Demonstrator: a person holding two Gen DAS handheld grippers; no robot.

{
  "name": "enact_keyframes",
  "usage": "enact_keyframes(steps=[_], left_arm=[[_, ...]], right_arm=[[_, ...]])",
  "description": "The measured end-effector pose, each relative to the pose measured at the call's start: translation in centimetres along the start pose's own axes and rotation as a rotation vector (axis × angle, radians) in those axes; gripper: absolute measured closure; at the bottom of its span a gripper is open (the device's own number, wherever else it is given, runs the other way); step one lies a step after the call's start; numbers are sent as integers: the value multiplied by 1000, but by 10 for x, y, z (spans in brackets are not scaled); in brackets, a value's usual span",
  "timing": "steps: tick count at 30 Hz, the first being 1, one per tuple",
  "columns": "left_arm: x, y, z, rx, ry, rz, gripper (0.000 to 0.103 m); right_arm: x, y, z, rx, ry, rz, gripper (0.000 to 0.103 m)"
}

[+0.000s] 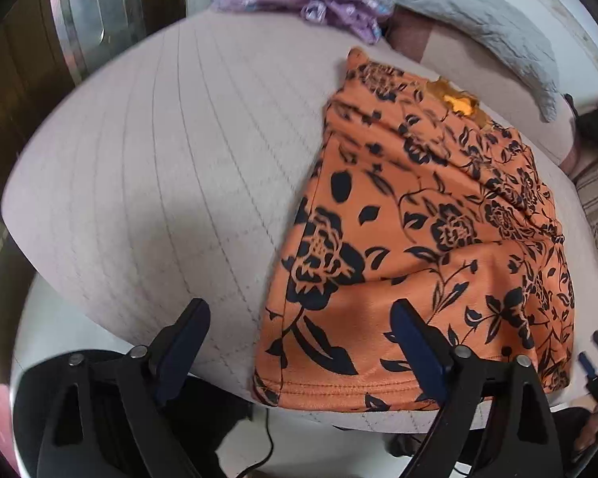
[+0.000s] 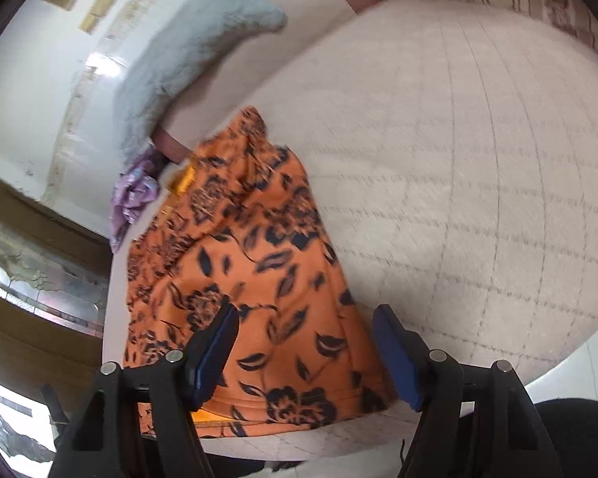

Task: Fold small clothes
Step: 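Move both tools to the blouse hem and grasp it, then lift the hem with both tools and fold it toward the collar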

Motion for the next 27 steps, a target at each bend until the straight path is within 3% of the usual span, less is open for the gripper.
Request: enact_keyframes(steps=[1,3,4,6,7,8,12,13,14,15,16,18,19,20,22,24,25,26,27], left_arm=[[-2,0,4,-13,-11,-11,21],[-7,-1,12,-31,-36,-19,52],[-10,-1,16,-40,-52,-21,60],[-13,-2,18,-36,-49,-20,67],[-13,-2,17,-34,-45,-15,68],[-14,-2,17,-36,-46,-10,68],[-12,-10,11,-34,-51,-30,65],[-11,-12,9,-27,-47,-35,60],[-11,-16,9,-10,-51,-44,39],[-11,-20,10,2,-55,-55,26],[-12,-23,11,7,-57,-72,25],[-19,-19,19,-31,-103,-68,25],[-22,-15,22,-37,-120,-50,25],[-23,-12,21,-16,-112,-20,26],[-23,-2,20,-14,-90,31,37],[-21,4,16,-20,-67,51,71],[-20,6,15,-41,-65,51,83],[-18,8,14,-66,-67,45,97],[-15,9,13,-95,-71,35,97]], right_arm=[[-3,2,5,-14,-14,5,35],[-9,5,17,-58,-54,-11,42],[-14,6,24,-92,-74,-36,45],[-21,0,28,-163,-62,-126,51],[-25,-5,30,-184,-63,-181,65],[-33,-12,33,-193,-75,-239,75],[-60,-34,36,-232,-67,-433,80],[-64,-37,35,-218,-62,-437,80],[-64,-36,33,-229,-49,-438,80],[-64,-34,33,-250,-45,-446,80],[-64,-33,33,-266,-47,-447,79],[-62,-30,31,-269,-56,-424,69],[-62,-29,31,-265,-69,-412,51],[-62,-30,32,-248,-81,-404,39],[-65,-32,34,-253,-66,-420,40],[-71,-37,39,-297,-57,-496,58],[-73,-41,39,-286,-58,-517,78],[-74,-45,36,-264,-61,-524,87],[-73,-46,33,-245,-60,-512,88]])
Point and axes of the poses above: each gripper's, at about its wrist camera, not at the fingertips, and z roughly the way its jaws point, y to its right, x to its top, the point moved 9 cm from there along z, roughly the way its jaws point, and after that the axes turned 7 degrees about z, right-handed, at the moved point
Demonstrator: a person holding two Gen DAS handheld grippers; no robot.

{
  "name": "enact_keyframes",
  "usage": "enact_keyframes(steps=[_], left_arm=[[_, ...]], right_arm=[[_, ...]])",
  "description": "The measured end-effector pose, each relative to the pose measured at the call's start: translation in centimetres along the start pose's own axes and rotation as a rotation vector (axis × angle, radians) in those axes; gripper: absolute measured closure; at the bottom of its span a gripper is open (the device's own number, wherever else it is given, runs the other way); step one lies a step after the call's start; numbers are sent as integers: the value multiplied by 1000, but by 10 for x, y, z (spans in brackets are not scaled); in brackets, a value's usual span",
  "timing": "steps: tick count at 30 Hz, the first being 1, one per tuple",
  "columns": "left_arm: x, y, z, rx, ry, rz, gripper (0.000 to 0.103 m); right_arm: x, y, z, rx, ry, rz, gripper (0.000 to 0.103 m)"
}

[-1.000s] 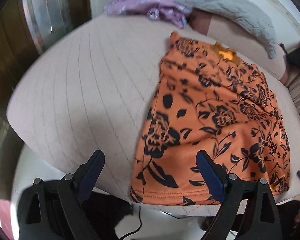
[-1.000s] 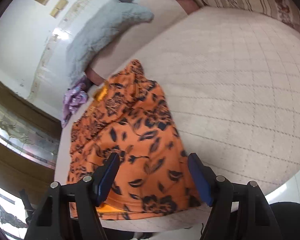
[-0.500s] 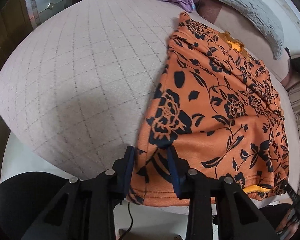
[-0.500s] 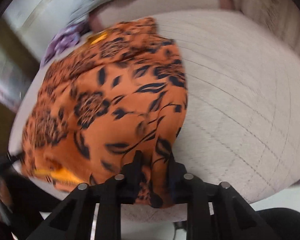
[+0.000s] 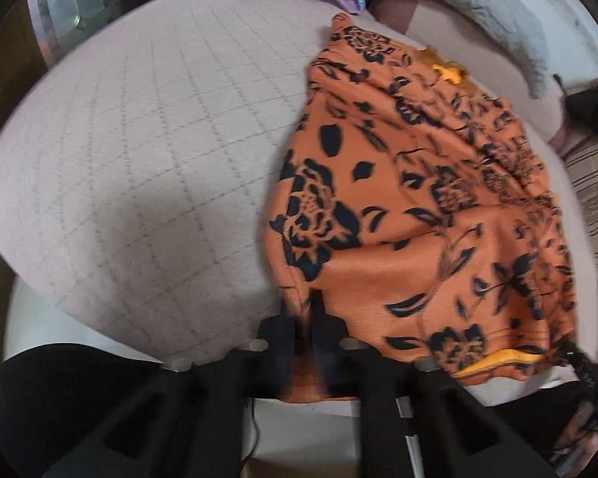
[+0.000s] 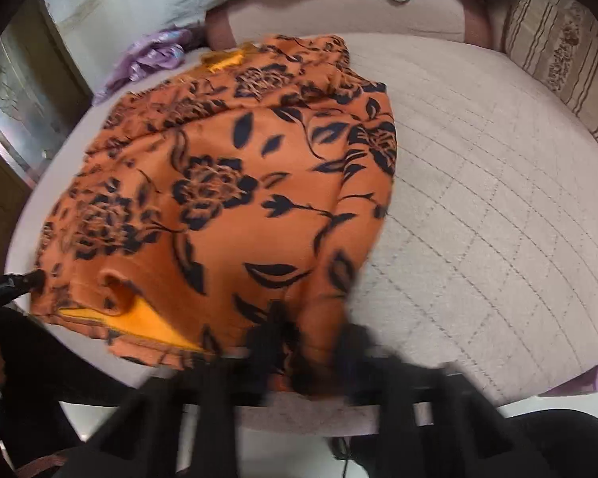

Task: Fold small clothes
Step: 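Lift the hem with both tools and fold it toward the collar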

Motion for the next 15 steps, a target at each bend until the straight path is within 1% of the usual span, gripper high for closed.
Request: enact_keyframes(steps=[1,3,5,9,13,15], left_arm=[[4,1,-1,-4,6,-2,97],[13,3,-11,-23,37,2,97],[29,8,-27,-74,83,4,97],[56,11,-60,-125,154,26,97],[85,6,-82,-180,192,10,97],[107,6,-88,-209,203,-1,97]], right_arm=[[1,1,-3,20,5,20,89],[6,7,-12,88,12,88,90],[16,10,-25,174,36,147,91],[40,16,-55,319,85,237,91],[67,20,-78,451,119,328,91],[86,21,-88,517,142,367,91]])
Point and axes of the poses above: each gripper's, at about its wrist camera, not at the fingertips, and z roughly the way its jaws point, y to its right, x to its top, the point moved 9 cm from there along z, roughly the way its jaws point, and after that the axes turned 7 degrees about z, right-handed, at the moved point
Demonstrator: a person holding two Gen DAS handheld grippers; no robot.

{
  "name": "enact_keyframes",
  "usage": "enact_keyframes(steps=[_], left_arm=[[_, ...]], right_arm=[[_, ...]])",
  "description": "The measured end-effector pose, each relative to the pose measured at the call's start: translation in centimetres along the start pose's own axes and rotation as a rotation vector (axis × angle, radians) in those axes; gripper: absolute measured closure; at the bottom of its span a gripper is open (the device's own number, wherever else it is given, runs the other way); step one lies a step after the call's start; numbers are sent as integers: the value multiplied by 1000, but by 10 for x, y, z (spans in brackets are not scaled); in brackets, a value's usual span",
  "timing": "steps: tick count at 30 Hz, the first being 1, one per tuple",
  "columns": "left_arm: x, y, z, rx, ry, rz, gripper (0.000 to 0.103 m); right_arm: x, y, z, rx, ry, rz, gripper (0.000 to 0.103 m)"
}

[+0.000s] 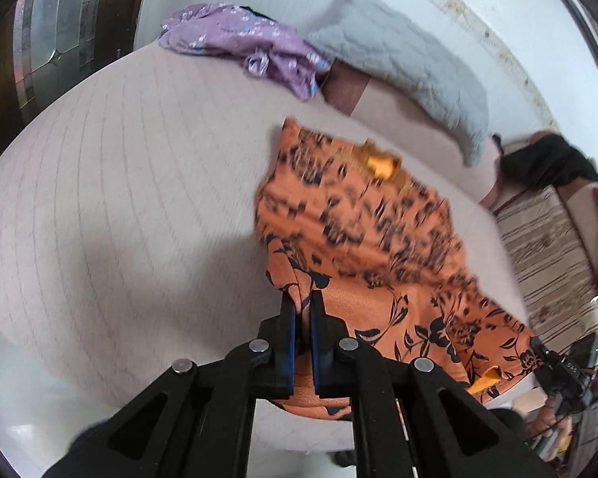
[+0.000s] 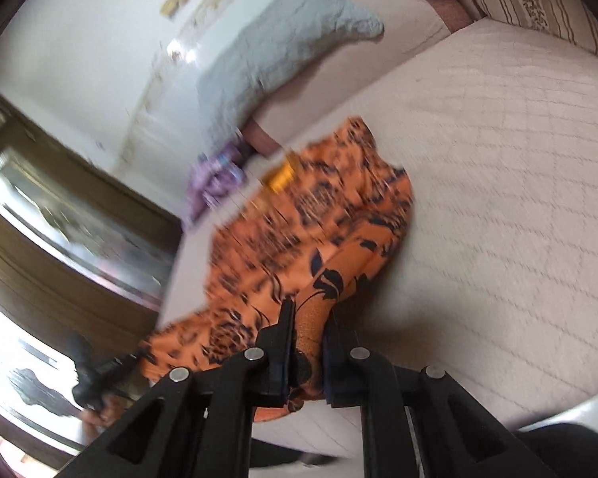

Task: Fold small clothes
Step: 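Lift the hem with both tools and fold it toward the collar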

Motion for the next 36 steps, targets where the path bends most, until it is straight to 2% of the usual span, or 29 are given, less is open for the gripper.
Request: enact_keyframes(steps=[3,6,12,17,20,22,23,24,25,27,28,29,31,33,36], left_arm=[[37,0,6,-4,16,-3,97],[82,1,26,18,22,18,97],[167,-4,111,52,-40,26,97],[195,-20,200,107,-133,27,96],[193,-44,252,125,-178,-43,92],[192,-56,271,103,-147,-88,91],[197,-59,269,81,-88,-106,90],[202,-62,263,74,-39,-118,80],[207,-66,254,72,17,-138,75],[215,-74,234,51,105,-188,70],[219,-78,219,36,152,-224,69],[221,-80,206,34,179,-248,66],[217,-77,182,74,179,-238,62],[202,-64,162,129,164,-181,62],[172,-42,152,221,123,-76,58]], right_arm=[[33,-11,3,72,27,51,91],[80,-16,19,79,68,78,91],[180,-13,81,48,133,145,91],[240,21,166,-36,123,207,91],[250,65,225,-81,59,335,86],[248,91,254,-105,13,408,79],[246,100,265,-89,-2,447,78],[245,106,269,-51,8,477,77],[246,108,268,-13,30,494,73],[249,107,257,56,70,514,44],[251,105,247,63,102,509,22],[254,102,230,50,162,488,21],[259,89,206,71,228,438,21],[255,73,188,59,223,389,21],[233,46,177,-19,176,267,31]])
Point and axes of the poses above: each gripper's, at about its wrist camera, not at the fingertips, and z roughly the way its jaws point, y to its right, x to its top, the point moved 9 cm from there along z, roughly the way its jaws point, and after that the axes turned 7 degrees about z, right-handed, at the moved point
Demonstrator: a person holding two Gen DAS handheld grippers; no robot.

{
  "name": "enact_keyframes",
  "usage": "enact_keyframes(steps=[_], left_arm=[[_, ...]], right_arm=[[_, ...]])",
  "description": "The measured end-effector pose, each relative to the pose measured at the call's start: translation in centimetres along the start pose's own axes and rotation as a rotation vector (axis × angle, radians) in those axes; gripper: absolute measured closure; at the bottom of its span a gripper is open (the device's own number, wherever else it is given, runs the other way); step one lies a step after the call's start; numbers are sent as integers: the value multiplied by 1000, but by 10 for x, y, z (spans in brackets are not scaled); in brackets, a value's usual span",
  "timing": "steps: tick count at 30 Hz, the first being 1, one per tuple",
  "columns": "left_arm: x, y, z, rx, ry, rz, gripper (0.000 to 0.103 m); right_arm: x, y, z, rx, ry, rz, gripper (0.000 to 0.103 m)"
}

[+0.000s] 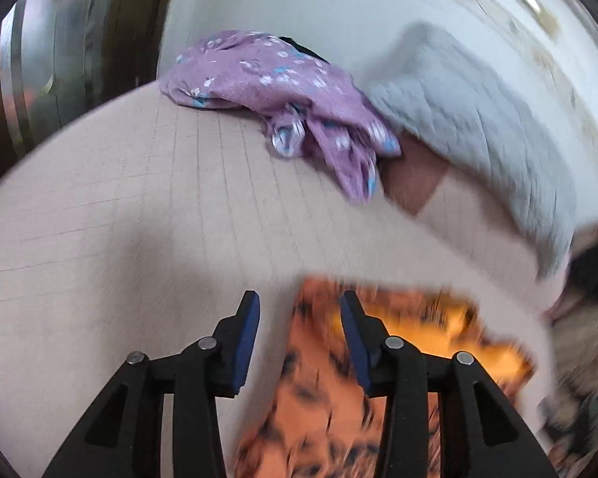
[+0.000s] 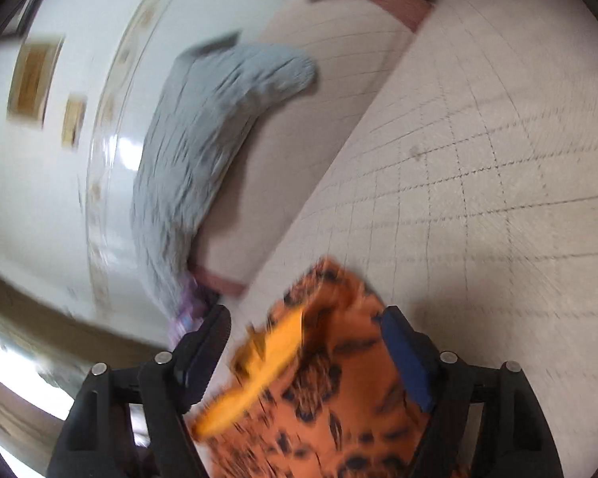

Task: Fold small clothes
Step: 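Lift the hem with both tools and fold it toward the collar, then open both tools to release the hem and withdraw them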

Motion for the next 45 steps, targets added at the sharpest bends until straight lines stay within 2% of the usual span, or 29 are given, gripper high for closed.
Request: enact_keyframes(steps=[2,3,4,5,6,8,10,12,15,16,17,18,20,22,27,30,31,32,34,36,37,40,42,43,44,45], left_arm=[[-26,15,5,42,-57,88,58],[-43,25,15,54,-123,141,58],[-52,31,23,57,-167,176,58],[-66,39,35,64,-240,241,58],[-72,43,41,80,-270,280,58],[-68,48,55,153,-273,398,58],[-59,57,69,172,-290,486,58],[-44,65,86,185,-300,529,58],[-13,73,110,125,-265,461,58],[0,70,118,97,-258,392,58],[5,65,122,69,-253,330,58],[15,57,123,22,-234,220,58],[22,39,119,-14,-191,103,57],[11,33,105,30,-167,121,57],[-31,10,56,191,-131,171,56],[-50,-11,25,293,-112,140,46],[-56,-16,15,300,-113,113,44],[-63,-20,4,290,-110,80,42],[-75,-19,-18,261,-73,31,42],[-78,-8,-30,255,-23,78,39],[-78,2,-30,252,-8,130,33],[-92,11,-14,268,-62,206,31],[-106,6,8,311,-121,264,30],[-115,0,23,331,-166,279,28],[-114,-1,26,314,-148,260,28],[-111,0,22,315,-136,256,29]], right_arm=[[-25,-9,4,-48,-62,-96,45],[-37,-13,8,-72,-94,-141,49],[-51,-16,13,-103,-128,-191,59],[-69,-21,25,-145,-178,-255,64],[-87,-24,38,-182,-227,-314,64],[-115,-28,60,-229,-286,-405,64],[-132,-32,83,-249,-329,-480,64],[-142,-41,114,-287,-357,-561,64],[-132,-46,150,-333,-323,-627,64],[-122,-52,159,-320,-297,-612,64],[-107,-60,166,-275,-258,-567,64],[-96,-66,166,-236,-222,-530,64],[-70,-76,157,-150,-131,-445,64],[-61,-76,146,-119,-107,-409,64],[-75,-49,95,-152,-137,-440,64],[-93,-27,43,-160,-184,-415,58],[-100,-24,30,-152,-199,-397,45],[-104,-19,15,-145,-203,-362,39],[-107,-18,-7,-110,-170,-303,39],[-112,-25,-21,-69,-149,-307,39],[-116,-27,-22,-82,-149,-329,39],[-135,-27,-4,-136,-182,-380,41],[-152,-6,17,-235,-248,-403,44],[-157,6,25,-273,-271,-401,50],[-161,15,30,-289,-287,-392,54],[-159,16,29,-286,-271,-397,54]])
Point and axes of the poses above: each gripper's, at about its wrist camera, not at the fingertips, and z roughly the way its jaws point, y to its right, x to its top, the point moved 9 cm from there along z, roughly the way its jaws point, and after that the axes turned 7 degrees about z, right-handed, at the moved point
